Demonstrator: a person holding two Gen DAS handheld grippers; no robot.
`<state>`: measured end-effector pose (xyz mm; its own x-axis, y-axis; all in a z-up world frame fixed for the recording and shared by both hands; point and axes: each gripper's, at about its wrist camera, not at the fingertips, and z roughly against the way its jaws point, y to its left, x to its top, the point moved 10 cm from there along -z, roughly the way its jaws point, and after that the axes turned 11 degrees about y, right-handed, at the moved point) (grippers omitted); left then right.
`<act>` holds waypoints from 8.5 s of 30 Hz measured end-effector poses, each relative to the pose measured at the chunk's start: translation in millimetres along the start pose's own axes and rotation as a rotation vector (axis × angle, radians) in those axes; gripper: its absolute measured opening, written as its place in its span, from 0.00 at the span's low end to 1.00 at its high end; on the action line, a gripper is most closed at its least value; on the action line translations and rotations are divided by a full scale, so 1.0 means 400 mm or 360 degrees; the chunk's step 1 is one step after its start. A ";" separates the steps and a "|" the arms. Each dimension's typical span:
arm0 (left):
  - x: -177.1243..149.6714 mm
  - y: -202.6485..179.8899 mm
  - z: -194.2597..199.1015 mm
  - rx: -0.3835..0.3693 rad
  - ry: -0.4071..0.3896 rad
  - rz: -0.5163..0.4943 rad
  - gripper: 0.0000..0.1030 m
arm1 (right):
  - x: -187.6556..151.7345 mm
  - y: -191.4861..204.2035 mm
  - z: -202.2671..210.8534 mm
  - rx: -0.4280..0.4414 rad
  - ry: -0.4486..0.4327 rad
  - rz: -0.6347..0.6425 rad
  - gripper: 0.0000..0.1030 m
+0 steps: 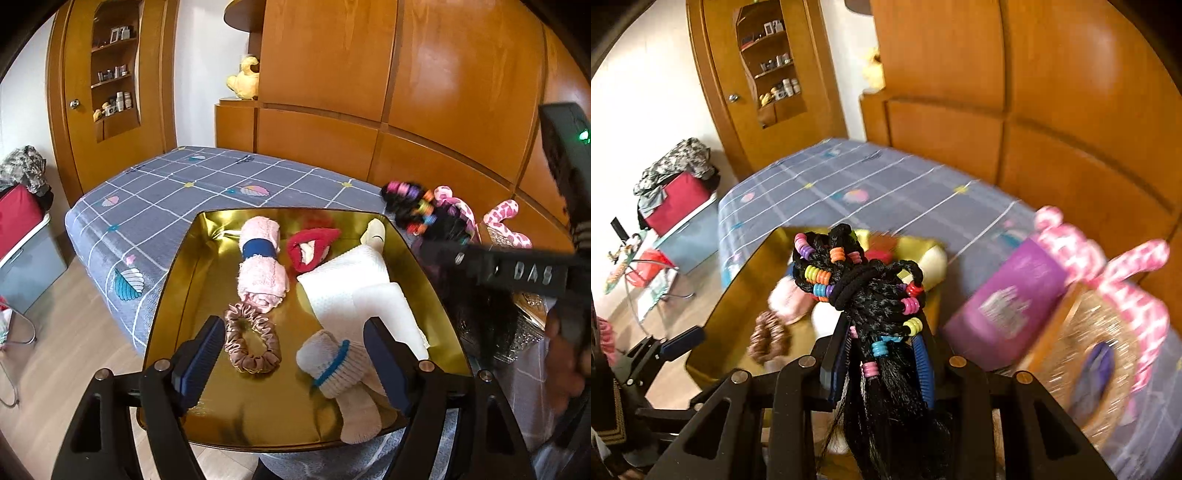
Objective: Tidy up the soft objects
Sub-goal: 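Carry the black hair ties into the gold tray and open the right gripper, then move both tools back toward the blue teddy bear and Tempo tissue pack, then grasp the blue teddy bear with the left gripper while the right gripper grasps the Tempo pack, then carry the blue teddy bear to the gold tray with the left gripper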
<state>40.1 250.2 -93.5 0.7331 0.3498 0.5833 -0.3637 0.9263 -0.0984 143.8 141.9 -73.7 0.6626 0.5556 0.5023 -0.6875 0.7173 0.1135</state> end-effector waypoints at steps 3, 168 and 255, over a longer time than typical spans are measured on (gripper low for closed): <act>0.001 0.013 -0.001 0.0012 -0.0005 0.0029 0.76 | -0.018 0.032 -0.038 0.0081 0.0055 -0.0048 0.30; -0.408 -0.969 -0.070 -0.1180 0.0481 -0.1135 0.65 | -0.883 -0.974 0.247 -0.0656 0.0487 -0.1519 0.73; 0.090 0.063 -0.055 0.0012 0.0084 0.0012 0.52 | -0.839 -0.907 0.255 -0.0834 0.0527 -0.1296 0.73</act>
<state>70.0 289.2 -92.8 0.7596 0.3639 0.5390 -0.3735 0.9226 -0.0965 140.6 -347.8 -196.0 0.9739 -0.1512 0.1693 0.1718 0.9785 -0.1144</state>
